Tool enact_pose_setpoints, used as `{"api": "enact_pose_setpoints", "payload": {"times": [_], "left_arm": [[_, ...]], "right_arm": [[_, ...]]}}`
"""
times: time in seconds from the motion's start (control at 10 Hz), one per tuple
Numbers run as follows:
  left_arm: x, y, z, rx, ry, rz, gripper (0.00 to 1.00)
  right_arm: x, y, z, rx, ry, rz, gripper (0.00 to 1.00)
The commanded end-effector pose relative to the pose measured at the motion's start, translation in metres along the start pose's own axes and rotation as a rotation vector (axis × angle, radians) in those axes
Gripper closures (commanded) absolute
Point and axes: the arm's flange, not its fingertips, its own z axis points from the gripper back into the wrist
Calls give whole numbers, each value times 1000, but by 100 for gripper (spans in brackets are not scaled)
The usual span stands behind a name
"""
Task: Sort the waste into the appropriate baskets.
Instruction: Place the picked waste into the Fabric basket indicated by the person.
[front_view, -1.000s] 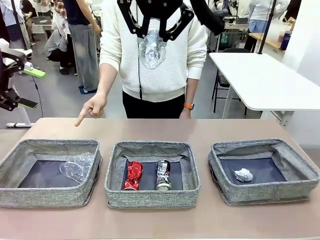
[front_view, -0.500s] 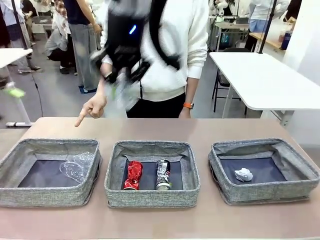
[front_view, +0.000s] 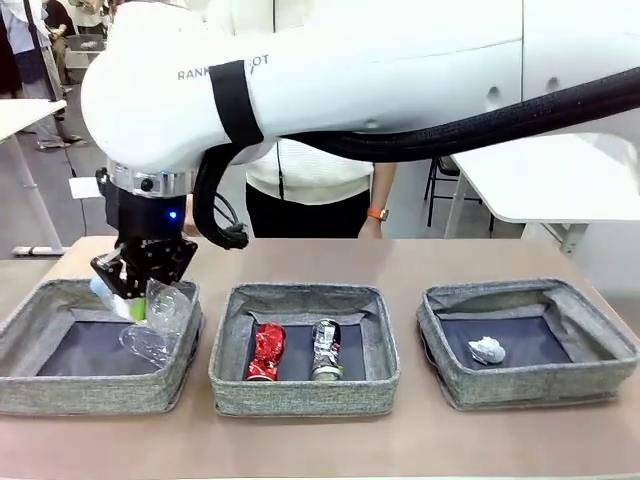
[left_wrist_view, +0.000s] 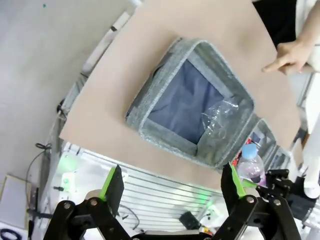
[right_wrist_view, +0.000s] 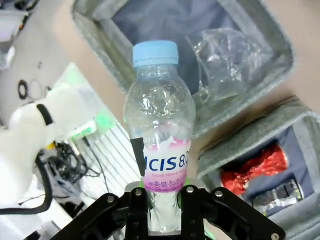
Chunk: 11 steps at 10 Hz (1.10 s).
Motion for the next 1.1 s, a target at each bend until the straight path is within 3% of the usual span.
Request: {"api": "enact_pose_setpoints", "payload": {"times": [0.0, 0.2, 0.4, 0.8, 0.9, 1.0], "left_arm": [[8, -12, -12, 2, 11, -88, 0], [8, -12, -12, 2, 11, -88, 0], [8, -12, -12, 2, 11, -88, 0], [8, -12, -12, 2, 11, -88, 0], [8, -12, -12, 2, 11, -88, 0], [8, -12, -12, 2, 11, -88, 0]], "right_arm": [[0, -4, -2, -7, -41, 60, 78], [14, 0, -11, -37, -227, 216, 78], [19, -4, -6, 45, -377, 300, 78], [18, -15, -8, 51, -397, 284, 78], [17, -15, -11, 27, -376, 306, 26], [16, -15, -11, 35, -380, 314, 20]]}}
